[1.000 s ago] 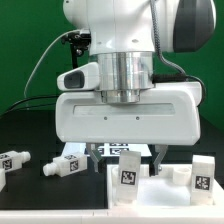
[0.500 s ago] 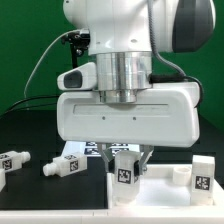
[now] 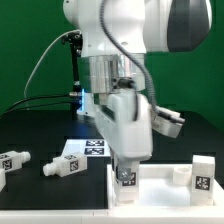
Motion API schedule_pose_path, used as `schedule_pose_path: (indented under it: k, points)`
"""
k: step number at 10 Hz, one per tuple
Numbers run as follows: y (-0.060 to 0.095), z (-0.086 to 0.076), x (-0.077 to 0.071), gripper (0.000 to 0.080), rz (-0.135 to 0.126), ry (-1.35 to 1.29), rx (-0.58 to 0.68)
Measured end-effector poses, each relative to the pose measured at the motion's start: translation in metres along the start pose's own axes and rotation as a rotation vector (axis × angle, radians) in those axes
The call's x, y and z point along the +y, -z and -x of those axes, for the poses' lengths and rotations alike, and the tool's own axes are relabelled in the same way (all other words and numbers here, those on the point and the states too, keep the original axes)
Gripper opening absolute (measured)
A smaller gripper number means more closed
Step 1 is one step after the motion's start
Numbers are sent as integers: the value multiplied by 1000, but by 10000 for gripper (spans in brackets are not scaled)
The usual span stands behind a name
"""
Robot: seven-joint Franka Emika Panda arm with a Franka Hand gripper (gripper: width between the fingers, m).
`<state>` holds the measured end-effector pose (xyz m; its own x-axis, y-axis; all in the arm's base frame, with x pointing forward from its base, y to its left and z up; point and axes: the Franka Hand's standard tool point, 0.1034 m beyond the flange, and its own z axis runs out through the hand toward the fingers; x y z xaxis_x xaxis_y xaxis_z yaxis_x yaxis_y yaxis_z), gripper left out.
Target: Assemble square table
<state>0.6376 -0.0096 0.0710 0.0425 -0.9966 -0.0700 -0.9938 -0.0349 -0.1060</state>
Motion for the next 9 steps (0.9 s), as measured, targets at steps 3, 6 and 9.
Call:
schedule_pose_path:
  k: [3, 6, 9]
  points:
    - [0, -3, 3, 285, -15, -139, -35]
    - [4, 9, -1, 566, -14, 200, -12]
    - [7, 12, 1, 645, -10, 548, -23]
